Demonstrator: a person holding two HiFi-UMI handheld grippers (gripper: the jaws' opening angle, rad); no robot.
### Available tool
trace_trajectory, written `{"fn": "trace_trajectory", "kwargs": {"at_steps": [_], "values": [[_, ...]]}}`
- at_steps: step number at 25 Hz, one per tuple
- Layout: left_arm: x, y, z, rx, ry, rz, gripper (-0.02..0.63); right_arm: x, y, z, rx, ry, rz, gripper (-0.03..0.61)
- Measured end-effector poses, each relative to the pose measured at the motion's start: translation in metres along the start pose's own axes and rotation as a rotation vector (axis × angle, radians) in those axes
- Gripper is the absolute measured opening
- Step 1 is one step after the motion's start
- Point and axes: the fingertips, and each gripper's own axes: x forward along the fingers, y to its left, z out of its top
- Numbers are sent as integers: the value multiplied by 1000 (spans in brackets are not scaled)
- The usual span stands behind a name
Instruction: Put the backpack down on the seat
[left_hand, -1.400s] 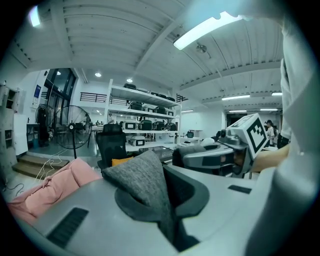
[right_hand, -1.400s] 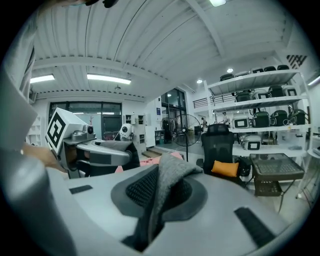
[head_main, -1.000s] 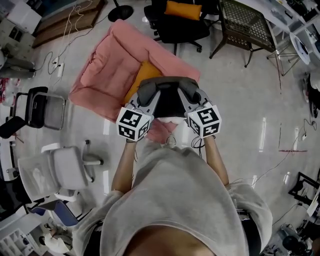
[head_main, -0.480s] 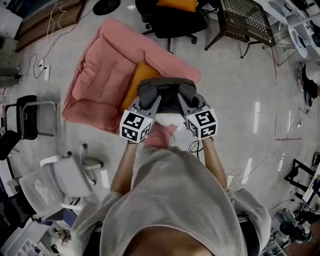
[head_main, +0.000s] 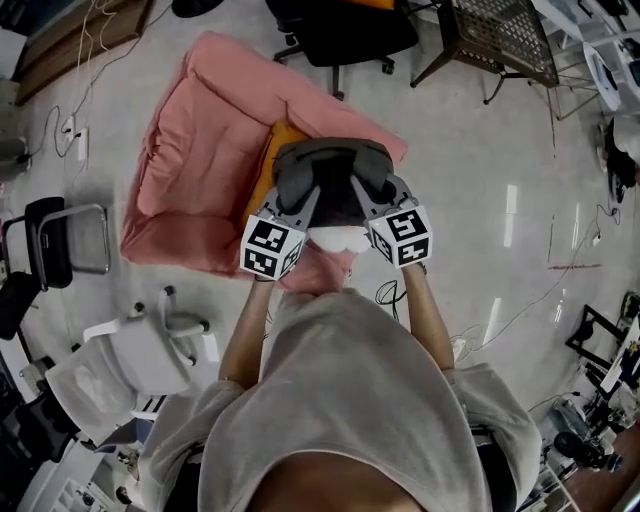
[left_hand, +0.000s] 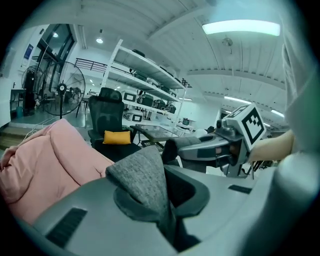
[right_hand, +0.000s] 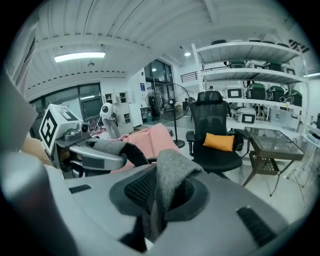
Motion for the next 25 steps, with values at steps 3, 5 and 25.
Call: {"fn": "trace_trajectory", "kwargs": {"at_steps": [3,5,25], "values": [[10,10,-11,-17,40,3,31,12,-8,-9,16,33,-9,89],[15,18,-20,-36,77,19,84,17,-15,-17,33,56,-20,115],[-13,19,-42,-107,91,109,254,-20,-23,-18,7,-12,-122,282]]}}
